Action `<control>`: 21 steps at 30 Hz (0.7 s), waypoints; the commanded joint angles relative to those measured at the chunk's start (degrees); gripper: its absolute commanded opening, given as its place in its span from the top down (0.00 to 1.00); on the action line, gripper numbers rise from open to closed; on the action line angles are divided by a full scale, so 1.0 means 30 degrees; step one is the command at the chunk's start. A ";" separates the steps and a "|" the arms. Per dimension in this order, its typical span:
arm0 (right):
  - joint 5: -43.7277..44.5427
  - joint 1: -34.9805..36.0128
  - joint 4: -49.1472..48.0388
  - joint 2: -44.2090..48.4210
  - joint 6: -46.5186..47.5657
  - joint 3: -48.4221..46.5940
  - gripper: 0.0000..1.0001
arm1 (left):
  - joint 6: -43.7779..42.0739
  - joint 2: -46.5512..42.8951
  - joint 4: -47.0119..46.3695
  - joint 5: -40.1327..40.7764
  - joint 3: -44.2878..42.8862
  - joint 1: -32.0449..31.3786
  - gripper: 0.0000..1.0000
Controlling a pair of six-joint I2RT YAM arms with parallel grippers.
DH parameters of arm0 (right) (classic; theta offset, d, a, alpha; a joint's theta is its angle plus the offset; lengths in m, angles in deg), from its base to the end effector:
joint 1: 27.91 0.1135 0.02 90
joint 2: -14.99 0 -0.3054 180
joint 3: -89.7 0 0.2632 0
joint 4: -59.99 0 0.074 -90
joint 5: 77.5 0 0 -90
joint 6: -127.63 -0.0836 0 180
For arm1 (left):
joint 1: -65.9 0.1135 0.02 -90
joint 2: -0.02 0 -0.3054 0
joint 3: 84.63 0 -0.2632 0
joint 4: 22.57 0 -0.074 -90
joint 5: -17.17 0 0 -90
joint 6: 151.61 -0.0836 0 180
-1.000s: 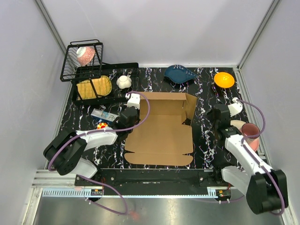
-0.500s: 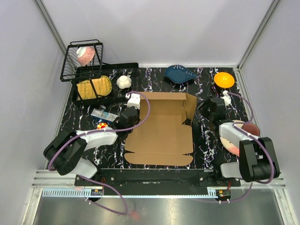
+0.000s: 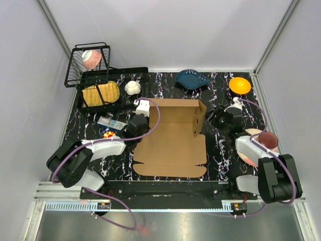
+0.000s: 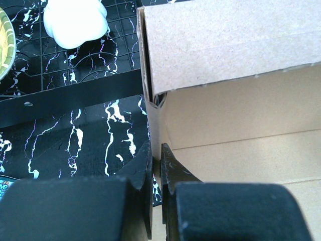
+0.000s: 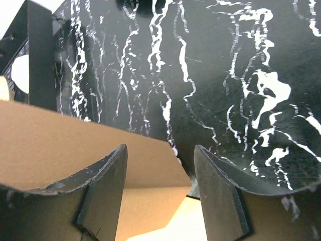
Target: Fold the paper box
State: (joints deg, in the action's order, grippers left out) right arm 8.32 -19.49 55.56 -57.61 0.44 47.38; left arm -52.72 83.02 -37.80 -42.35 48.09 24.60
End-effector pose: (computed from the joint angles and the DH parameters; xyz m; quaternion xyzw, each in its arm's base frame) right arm 0.2935 0.0496 0.2036 0.1916 0.8251 0.2342 0.4772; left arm 0.2784 -0.1881 0.2118 0.0773 0.8030 -0.0377 0.5897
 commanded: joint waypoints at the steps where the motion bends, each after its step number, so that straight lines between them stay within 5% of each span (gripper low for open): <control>1: -0.1445 0.0998 -0.0226 0.1141 0.1379 0.0136 0.38 | 0.0114 0.0077 0.0532 -0.0053 -0.0320 -0.0062 1.00; 21: -0.2881 0.4747 -0.1045 0.1289 0.5128 -0.0011 0.38 | -0.0383 -0.0743 0.3161 -0.1663 -0.0992 -0.0120 1.00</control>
State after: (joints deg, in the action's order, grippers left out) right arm 5.98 -9.89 55.43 -53.85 12.00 47.68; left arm -52.64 81.95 -35.09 -41.70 48.00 25.21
